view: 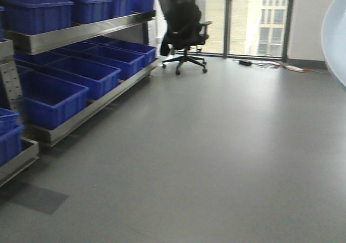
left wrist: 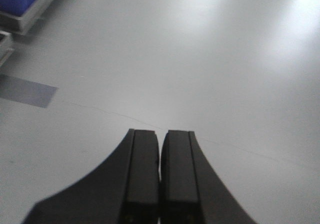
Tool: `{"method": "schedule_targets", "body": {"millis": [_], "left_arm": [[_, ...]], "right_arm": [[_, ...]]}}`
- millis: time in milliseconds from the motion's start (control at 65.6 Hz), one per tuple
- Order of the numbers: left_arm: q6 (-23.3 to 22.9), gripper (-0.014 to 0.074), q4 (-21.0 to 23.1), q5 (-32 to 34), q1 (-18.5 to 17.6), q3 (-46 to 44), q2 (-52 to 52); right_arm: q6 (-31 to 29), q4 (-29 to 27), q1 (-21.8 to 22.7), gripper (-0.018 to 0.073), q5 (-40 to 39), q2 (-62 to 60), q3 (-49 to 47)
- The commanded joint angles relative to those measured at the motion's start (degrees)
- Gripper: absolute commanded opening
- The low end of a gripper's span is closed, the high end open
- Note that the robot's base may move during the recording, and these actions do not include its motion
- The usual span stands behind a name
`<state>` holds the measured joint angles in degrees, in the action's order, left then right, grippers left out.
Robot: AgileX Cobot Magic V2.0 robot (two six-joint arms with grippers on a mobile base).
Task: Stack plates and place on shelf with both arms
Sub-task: 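Drive the base up to the shelf of blue bins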
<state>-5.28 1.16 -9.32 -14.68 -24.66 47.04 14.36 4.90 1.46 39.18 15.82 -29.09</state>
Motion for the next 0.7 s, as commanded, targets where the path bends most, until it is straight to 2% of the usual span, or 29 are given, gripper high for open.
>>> {"method": "schedule_targets", "body": {"millis": [0,686], "left_arm": [[-0.4,0.0087,0.3,4.6,0.1,-1.6,-0.2],[-0.4,0.0087,0.3,4.6,0.1,-1.6,-0.2]], "right_arm": [[-0.2,0.2,0.3,0.0048,-5.6,0.6,-1.6],[-0.2,0.2,0.3,0.0048,-5.6,0.6,-1.6]]}}
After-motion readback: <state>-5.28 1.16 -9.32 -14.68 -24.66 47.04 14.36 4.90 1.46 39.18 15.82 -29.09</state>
